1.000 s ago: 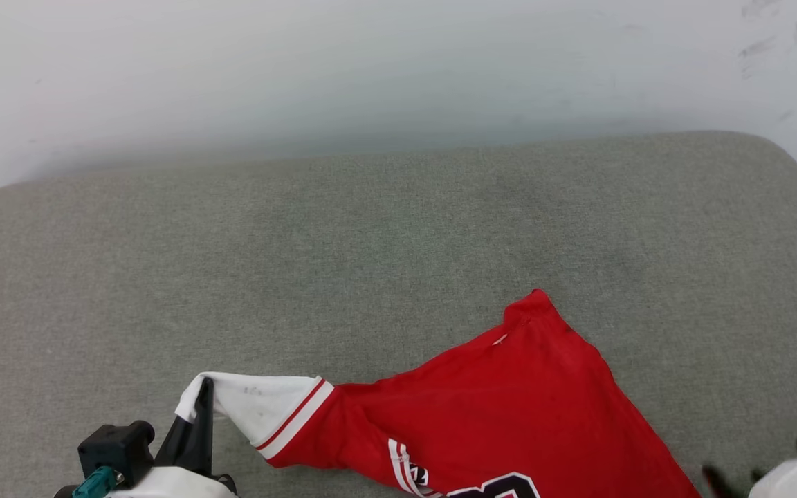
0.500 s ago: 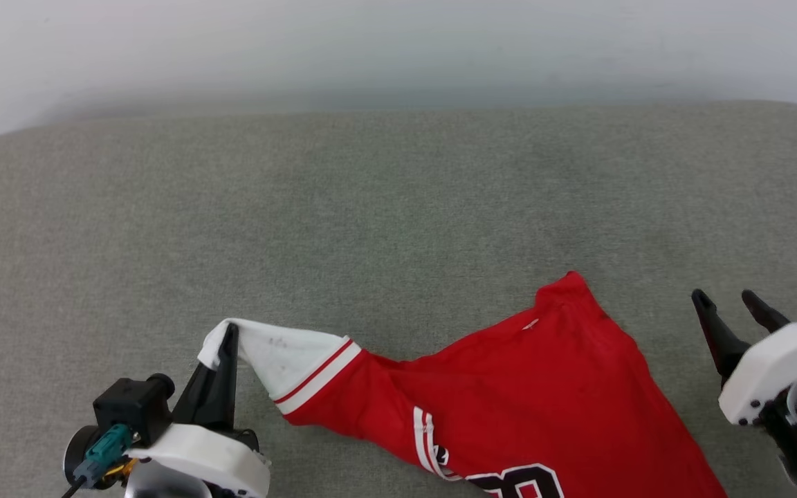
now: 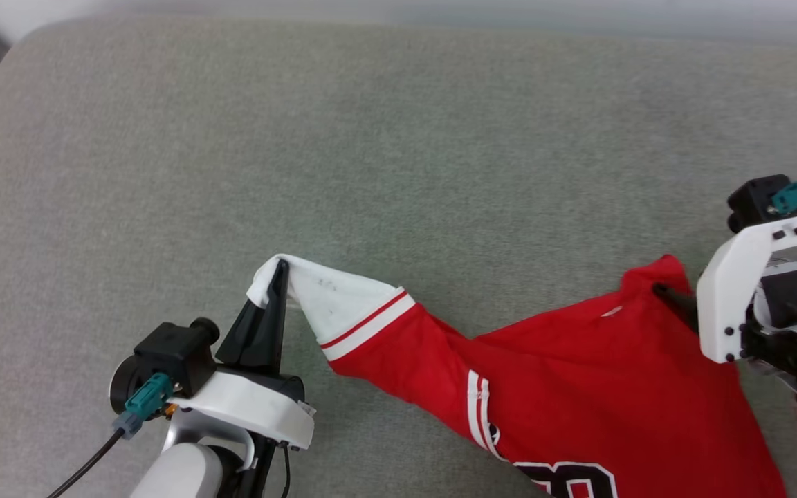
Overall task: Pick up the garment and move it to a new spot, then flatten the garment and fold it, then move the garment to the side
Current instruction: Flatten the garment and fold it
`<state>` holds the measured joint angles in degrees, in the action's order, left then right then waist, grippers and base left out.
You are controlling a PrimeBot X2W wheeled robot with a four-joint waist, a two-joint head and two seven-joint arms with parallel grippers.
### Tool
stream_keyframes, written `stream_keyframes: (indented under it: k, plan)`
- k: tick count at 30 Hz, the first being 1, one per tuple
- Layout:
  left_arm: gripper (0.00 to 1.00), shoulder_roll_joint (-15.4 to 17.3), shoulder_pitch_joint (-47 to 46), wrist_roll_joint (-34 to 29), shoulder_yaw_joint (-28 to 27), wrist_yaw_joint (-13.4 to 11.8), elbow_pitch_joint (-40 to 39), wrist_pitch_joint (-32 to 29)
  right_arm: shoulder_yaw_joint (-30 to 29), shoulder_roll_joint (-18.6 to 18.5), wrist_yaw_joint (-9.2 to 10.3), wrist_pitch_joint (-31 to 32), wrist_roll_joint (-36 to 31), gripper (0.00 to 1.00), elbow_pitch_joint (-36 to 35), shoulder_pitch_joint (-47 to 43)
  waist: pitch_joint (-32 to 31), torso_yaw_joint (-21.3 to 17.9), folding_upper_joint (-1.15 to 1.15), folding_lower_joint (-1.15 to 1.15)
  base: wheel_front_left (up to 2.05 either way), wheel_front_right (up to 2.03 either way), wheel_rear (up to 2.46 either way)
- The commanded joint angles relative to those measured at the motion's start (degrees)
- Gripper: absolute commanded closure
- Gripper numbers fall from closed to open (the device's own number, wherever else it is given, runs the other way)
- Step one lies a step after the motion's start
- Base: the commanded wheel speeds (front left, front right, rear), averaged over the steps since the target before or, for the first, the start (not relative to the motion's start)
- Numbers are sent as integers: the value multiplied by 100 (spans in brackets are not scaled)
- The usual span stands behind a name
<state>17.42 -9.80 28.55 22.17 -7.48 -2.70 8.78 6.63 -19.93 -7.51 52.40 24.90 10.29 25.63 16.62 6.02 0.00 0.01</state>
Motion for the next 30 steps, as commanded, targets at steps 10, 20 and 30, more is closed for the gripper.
stream_keyframes:
  k: [10, 20, 30]
  plan:
    - [100, -80, -217, 25, 74, 118, 261, 151, 642, 76, 3, 581, 270, 100, 1237, 152, 260, 247, 0, -1, 0, 0, 0]
    - [100, 115, -78, 28, 34, 145, 436, 180, 776, -137, 3, -108, 365, 100, 1071, 549, -297, 94, 0, -1, 0, 0, 0]
    - [100, 492, -1129, -47, -182, 322, 626, -65, 300, -43, 4, -1195, -180, 100, 988, 904, -1080, -261, 0, -1, 0, 0, 0]
